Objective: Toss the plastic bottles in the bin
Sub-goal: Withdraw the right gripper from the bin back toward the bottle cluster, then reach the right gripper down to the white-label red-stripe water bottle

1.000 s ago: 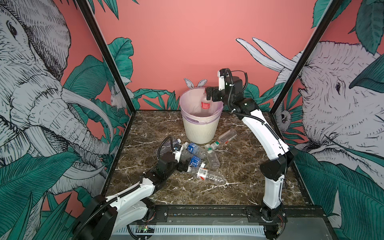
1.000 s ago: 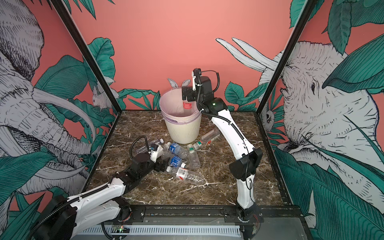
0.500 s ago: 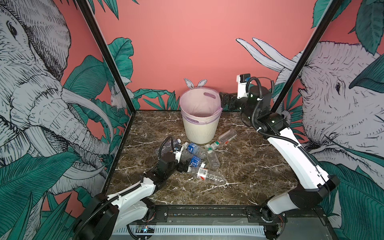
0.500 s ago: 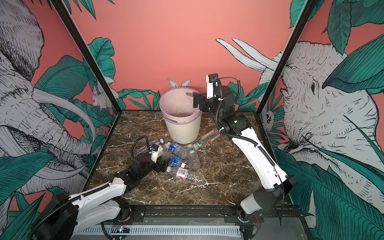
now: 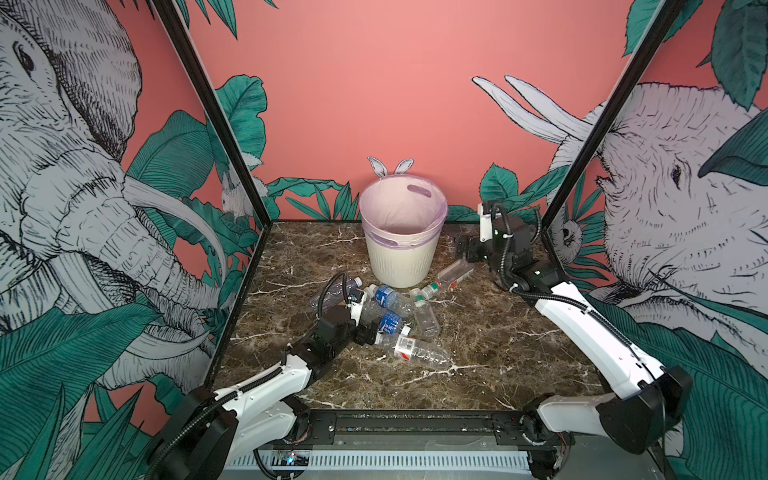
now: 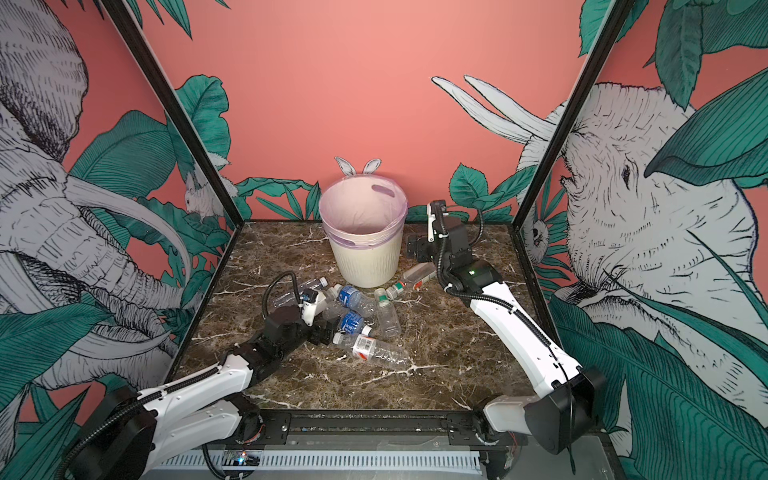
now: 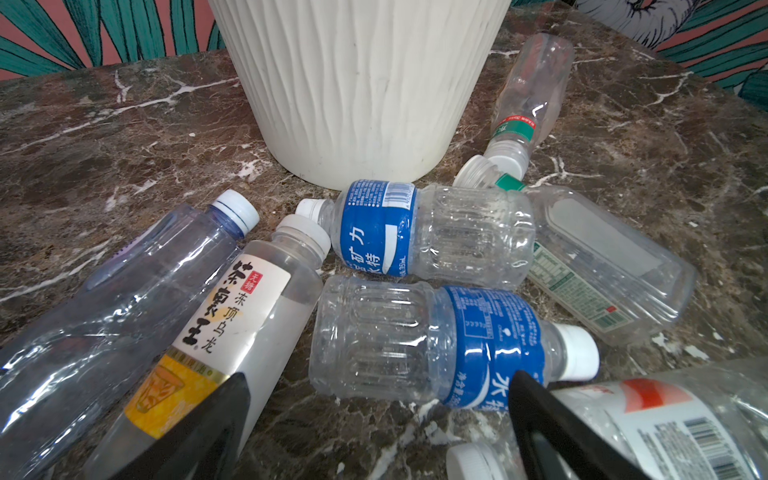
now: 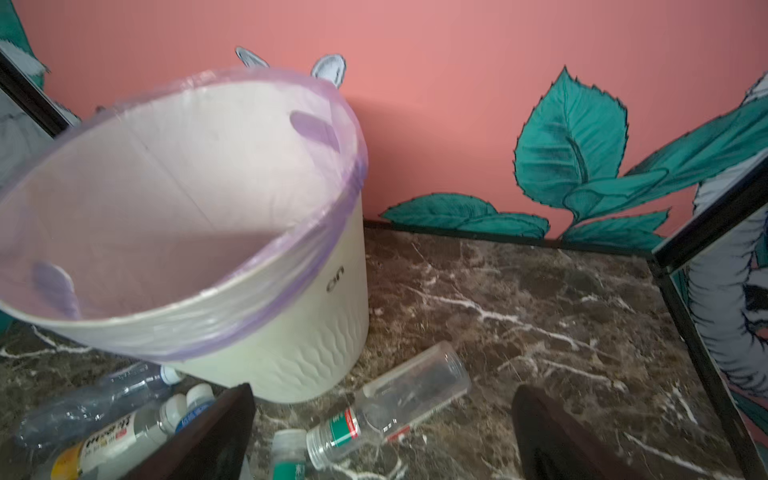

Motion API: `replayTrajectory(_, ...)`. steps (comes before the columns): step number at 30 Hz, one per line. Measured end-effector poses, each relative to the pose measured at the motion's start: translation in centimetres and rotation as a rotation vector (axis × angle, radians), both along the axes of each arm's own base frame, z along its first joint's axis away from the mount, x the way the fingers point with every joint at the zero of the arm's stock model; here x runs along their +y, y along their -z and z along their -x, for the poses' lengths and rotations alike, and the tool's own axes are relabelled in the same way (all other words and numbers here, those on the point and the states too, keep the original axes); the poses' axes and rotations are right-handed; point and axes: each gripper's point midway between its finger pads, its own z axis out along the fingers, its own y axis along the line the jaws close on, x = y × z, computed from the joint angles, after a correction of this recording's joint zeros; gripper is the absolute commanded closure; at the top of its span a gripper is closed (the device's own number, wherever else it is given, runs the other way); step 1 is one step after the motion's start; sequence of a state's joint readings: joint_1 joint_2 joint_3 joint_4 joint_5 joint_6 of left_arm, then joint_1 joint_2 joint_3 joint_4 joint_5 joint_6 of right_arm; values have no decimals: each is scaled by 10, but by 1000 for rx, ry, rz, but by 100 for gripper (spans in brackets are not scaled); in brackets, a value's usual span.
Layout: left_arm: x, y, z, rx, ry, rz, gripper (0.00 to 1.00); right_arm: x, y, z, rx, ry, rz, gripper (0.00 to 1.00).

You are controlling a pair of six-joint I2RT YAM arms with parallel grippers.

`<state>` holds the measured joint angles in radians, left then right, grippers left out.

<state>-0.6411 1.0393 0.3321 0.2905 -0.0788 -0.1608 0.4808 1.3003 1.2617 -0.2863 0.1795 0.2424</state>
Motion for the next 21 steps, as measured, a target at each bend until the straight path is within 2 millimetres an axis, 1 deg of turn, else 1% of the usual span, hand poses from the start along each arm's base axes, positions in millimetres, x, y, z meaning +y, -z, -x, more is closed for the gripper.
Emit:
replayTrajectory(5,-1,-6,-2,-10,-3,6,3,-9,39,9,71,23,6,1)
replayTrajectory(9,0,-9,-2,-16,-7,7,3,-7,66,19,126,-3,-1,1)
replayTrajectory(10,1,-10,-2,-16,-8,6,3,-6,70,21,134,-15,-5,2)
replayTrajectory(13,2,-9,-2,-15,-13,2,3,4,84,34,175,-86,-24,3)
replayTrajectory(15,3,-9,-2,-14,-17,-2,3,13,89,45,190,-135,-26,4)
replayTrajectory(18,4,-8,-2,-15,-25,-6,3,30,94,65,202,-218,-6,7)
replayTrajectory(21,5,-8,-3,-17,-32,-9,3,45,105,88,231,-301,22,10)
